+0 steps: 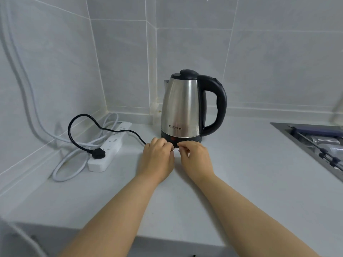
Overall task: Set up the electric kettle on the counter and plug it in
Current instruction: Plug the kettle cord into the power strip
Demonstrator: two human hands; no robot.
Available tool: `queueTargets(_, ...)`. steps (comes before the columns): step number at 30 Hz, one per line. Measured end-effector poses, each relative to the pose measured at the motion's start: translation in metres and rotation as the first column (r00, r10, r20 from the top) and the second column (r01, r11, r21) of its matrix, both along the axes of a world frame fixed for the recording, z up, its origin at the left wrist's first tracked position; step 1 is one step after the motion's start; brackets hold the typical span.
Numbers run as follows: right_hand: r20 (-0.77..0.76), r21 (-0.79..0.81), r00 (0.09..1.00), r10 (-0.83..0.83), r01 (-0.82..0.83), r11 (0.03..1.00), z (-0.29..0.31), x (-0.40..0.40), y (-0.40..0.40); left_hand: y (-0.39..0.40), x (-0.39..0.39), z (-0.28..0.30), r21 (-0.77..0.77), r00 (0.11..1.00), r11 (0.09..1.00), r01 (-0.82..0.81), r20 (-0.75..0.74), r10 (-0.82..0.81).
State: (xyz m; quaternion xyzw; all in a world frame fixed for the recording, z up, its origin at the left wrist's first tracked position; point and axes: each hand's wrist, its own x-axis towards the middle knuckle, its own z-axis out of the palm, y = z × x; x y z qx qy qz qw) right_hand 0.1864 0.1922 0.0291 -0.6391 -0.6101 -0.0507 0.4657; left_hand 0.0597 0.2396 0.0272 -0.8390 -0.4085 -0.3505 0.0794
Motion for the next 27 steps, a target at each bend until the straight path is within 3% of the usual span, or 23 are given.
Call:
queueTargets(5, -0.212, 0.013, 0.977, -0.029, 0.032, 0.999, 0.006, 0.004, 0.004, 0.002, 0.017, 0.002, -0.081, 0.996, 0.994, -0.069, -0.055, 0.065)
queueTargets(11, -0.382, 0.192, 0.921, -0.077, 0.16, 0.968, 0.015, 0.017, 0.006, 0.014, 0.024, -0.001, -0.184, 0.996, 0.98, -0.082, 0.029, 0.088)
queueTargets(15, -0.512, 0.176, 0.85, -0.126, 0.247, 0.953, 0.019, 0.032, 0.006, 0.019, 0.025, -0.002, -0.314, 0.985, 0.948, -0.054, 0.14, 0.102)
queueTargets(21, -0.648, 0.055, 0.756, -0.095, 0.171, 0.984, 0.027, 0.047, 0.003, 0.014, 0.02, 0.002, -0.359, 0.984, 0.931, -0.064, 0.134, 0.119)
queueTargets(27, -0.699, 0.123, 0.713, 0.057, 0.042, 0.991, 0.033, 0.047, 0.001, 0.011, 0.003, 0.002, -0.392, 0.98, 0.919, -0.043, 0.16, 0.115)
